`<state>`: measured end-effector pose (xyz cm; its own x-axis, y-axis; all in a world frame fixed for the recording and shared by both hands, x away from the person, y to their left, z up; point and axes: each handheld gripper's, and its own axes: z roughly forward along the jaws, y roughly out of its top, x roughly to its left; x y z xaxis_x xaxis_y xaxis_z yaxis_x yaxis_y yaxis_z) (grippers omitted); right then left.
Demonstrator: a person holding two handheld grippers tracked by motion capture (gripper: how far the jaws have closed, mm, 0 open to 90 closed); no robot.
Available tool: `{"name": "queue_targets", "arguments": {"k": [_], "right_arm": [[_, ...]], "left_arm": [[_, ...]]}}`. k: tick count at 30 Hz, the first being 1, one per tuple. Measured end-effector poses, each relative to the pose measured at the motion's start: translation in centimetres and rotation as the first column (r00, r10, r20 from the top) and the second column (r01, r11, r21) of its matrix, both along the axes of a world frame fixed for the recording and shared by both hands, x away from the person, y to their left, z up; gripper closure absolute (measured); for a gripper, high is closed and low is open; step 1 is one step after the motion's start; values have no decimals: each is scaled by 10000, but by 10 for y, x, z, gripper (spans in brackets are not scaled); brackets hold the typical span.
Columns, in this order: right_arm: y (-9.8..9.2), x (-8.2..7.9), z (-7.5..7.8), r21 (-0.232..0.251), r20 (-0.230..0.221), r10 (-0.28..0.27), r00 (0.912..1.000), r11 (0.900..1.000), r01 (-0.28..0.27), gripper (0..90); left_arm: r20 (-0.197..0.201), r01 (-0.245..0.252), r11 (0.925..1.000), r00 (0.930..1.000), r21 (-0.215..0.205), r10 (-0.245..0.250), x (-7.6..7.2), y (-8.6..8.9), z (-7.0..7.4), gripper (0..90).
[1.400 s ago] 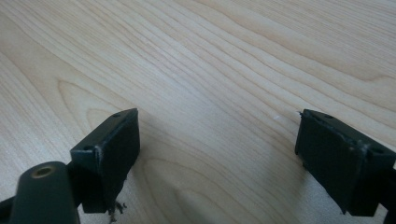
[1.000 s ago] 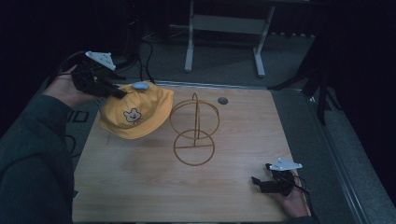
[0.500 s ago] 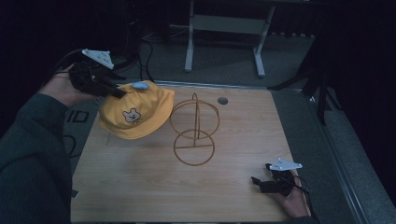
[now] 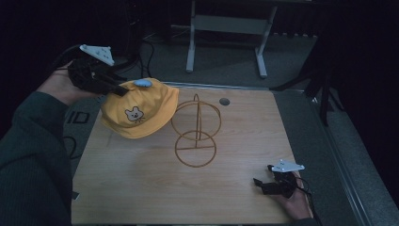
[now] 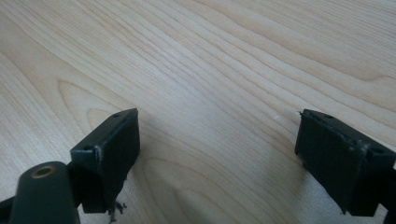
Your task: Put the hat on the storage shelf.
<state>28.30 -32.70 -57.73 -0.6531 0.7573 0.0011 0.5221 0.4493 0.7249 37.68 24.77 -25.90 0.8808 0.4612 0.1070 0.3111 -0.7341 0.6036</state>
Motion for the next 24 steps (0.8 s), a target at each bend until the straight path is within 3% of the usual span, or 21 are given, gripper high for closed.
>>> {"name": "queue_targets", "arguments": {"k": [24], "right_arm": [[0,0,0,6,-18,-9,10000,10000,9,138]], "left_arm": [[200,341,9992,9992,-217,-337,3,-18,8,832]]}}
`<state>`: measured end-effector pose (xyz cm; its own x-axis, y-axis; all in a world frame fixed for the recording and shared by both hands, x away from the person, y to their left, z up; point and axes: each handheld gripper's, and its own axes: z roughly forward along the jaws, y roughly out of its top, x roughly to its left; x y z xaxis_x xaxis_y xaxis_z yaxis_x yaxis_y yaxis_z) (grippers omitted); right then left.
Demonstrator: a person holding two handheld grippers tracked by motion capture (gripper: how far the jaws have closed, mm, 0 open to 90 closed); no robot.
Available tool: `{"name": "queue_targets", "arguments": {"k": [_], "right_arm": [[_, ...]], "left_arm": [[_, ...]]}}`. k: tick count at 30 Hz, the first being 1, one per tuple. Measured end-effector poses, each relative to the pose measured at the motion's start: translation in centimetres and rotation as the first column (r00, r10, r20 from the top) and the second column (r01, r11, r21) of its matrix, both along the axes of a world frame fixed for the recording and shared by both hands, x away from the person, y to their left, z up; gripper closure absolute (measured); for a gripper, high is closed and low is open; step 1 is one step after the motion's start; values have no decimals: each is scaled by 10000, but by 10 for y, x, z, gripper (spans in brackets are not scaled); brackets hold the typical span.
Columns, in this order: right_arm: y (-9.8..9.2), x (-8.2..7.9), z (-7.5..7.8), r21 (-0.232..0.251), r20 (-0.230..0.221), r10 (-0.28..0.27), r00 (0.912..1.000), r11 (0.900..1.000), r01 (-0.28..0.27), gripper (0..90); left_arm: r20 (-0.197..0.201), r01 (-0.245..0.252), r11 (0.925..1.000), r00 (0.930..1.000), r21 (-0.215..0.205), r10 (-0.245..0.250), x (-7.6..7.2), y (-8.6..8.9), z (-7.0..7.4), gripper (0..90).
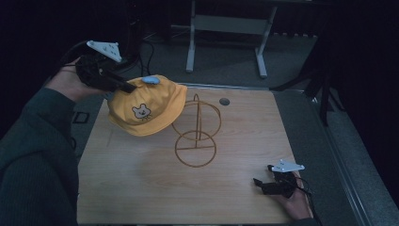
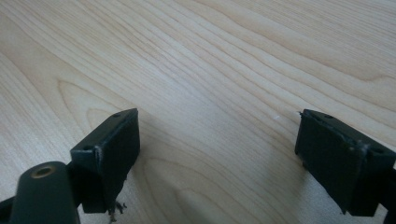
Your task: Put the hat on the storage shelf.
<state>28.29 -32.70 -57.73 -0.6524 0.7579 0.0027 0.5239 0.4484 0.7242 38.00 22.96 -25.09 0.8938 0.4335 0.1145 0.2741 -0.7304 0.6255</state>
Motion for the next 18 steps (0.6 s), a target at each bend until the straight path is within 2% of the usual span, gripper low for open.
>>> {"name": "queue_targets", "arguments": {"k": [7,18], "right_arm": [[0,0,0,-8,18,11,10000,10000,-11,138],[0,0,0,-6,15,8,10000,10000,-8,138]], "left_arm": [[57,86,9999,9999,-129,-86,2,-8,0,832],[68,273,9996,9996,-100,-273,6,-23,1,830]]}}
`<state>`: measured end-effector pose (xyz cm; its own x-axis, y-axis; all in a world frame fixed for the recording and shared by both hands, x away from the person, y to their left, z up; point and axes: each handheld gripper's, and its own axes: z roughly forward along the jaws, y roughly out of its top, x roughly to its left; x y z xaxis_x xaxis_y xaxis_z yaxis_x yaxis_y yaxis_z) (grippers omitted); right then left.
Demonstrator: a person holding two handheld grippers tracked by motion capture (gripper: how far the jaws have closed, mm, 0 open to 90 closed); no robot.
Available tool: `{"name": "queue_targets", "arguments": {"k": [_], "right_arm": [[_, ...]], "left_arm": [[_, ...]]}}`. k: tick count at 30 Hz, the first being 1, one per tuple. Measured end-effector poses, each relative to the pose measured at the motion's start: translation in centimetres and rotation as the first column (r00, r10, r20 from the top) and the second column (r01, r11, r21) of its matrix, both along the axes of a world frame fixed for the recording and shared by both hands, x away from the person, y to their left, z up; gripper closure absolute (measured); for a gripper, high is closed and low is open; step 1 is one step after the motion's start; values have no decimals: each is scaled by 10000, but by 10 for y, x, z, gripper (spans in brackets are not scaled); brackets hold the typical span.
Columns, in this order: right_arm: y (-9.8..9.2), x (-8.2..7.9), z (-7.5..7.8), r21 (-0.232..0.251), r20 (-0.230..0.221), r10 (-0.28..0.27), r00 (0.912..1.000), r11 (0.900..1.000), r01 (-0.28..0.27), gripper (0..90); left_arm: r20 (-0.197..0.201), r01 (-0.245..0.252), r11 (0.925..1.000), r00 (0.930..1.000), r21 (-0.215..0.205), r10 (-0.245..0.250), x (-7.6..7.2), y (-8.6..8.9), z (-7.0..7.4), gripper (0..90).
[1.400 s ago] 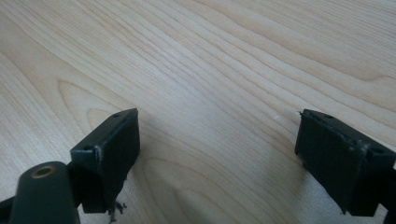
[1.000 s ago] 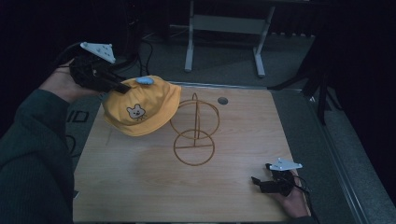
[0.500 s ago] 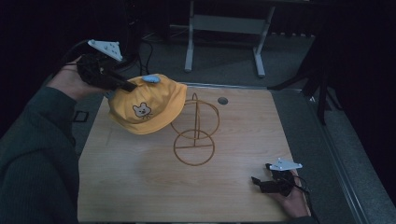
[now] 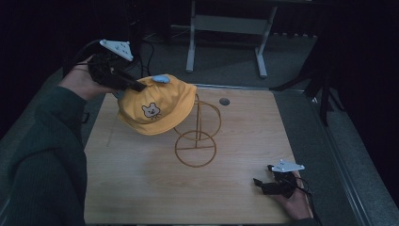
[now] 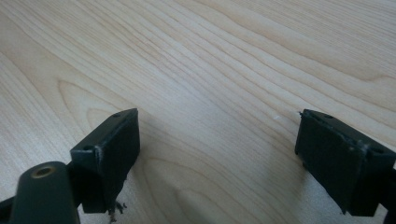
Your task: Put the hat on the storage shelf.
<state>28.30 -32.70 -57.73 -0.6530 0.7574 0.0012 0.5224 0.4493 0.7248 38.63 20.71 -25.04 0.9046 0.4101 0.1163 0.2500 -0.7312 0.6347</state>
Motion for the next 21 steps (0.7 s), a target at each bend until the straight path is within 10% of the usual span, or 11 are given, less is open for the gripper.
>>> {"name": "queue_targets", "arguments": {"k": [21], "right_arm": [[0,0,0,-9,-5,7,10000,10000,-7,138]], "left_arm": [[173,173,9998,9997,-58,-172,2,-15,6,831]]}}
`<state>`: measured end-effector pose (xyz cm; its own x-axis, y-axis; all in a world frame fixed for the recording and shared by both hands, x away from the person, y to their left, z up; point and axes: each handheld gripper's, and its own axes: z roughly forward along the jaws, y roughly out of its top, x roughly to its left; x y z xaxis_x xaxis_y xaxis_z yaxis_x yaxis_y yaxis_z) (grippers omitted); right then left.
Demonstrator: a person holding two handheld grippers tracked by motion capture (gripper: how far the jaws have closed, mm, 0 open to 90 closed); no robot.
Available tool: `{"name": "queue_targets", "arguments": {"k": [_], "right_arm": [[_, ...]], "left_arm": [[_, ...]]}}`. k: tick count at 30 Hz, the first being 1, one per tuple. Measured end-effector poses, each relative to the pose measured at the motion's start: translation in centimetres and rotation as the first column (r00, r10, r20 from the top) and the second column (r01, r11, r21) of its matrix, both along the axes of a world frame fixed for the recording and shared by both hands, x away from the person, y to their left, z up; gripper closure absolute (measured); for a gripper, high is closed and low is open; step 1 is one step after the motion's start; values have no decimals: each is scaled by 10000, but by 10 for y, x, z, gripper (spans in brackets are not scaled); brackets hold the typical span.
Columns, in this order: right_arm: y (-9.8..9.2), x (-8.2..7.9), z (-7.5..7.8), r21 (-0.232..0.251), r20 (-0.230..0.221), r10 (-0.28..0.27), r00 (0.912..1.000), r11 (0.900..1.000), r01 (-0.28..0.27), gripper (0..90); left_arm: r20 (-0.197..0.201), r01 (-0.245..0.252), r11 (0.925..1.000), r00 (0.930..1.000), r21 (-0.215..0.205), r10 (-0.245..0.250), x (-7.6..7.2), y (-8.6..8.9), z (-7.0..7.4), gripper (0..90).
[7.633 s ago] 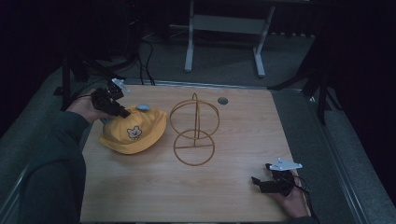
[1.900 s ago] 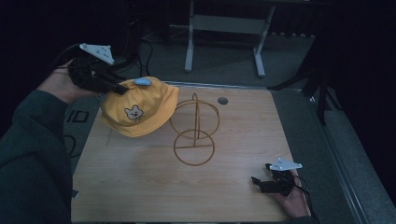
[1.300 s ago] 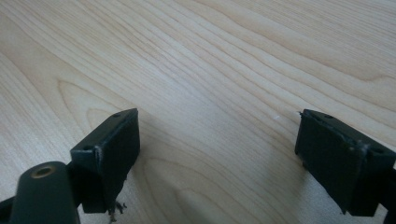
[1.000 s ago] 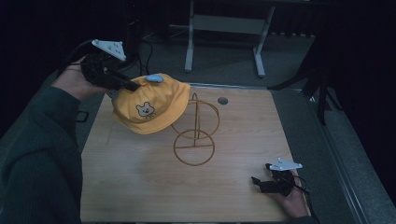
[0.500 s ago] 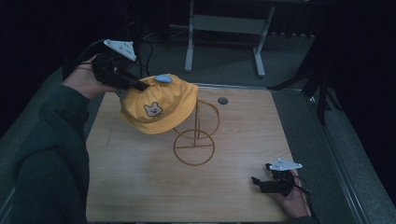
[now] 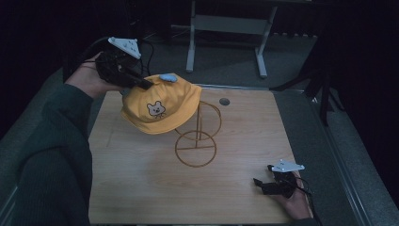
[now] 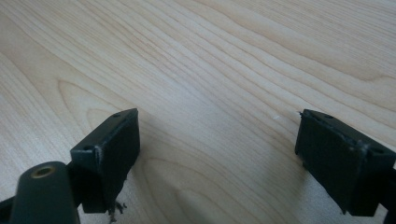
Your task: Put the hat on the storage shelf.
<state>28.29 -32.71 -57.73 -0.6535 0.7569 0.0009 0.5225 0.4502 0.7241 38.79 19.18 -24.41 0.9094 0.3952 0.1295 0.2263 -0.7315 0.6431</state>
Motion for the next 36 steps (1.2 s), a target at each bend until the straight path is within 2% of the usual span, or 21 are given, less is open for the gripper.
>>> {"name": "queue_targets", "arguments": {"k": [8,13,26,36], "right_arm": [[0,0,0,-3,-4,-3,10000,10000,3,138],[0,0,0,-4,-7,-6,10000,10000,6,138],[0,0,0,-21,-20,1,10000,10000,-1,138],[0,0,0,-18,-24,-1,10000,10000,1,138]], "left_arm": [[231,104,9999,9997,-48,-102,-2,-4,9,831],[291,149,9999,9995,-25,-149,0,-11,8,829],[280,503,9987,9984,-74,-501,7,-42,7,823],[365,673,9977,9971,-23,-672,13,-68,-1,817]]}}
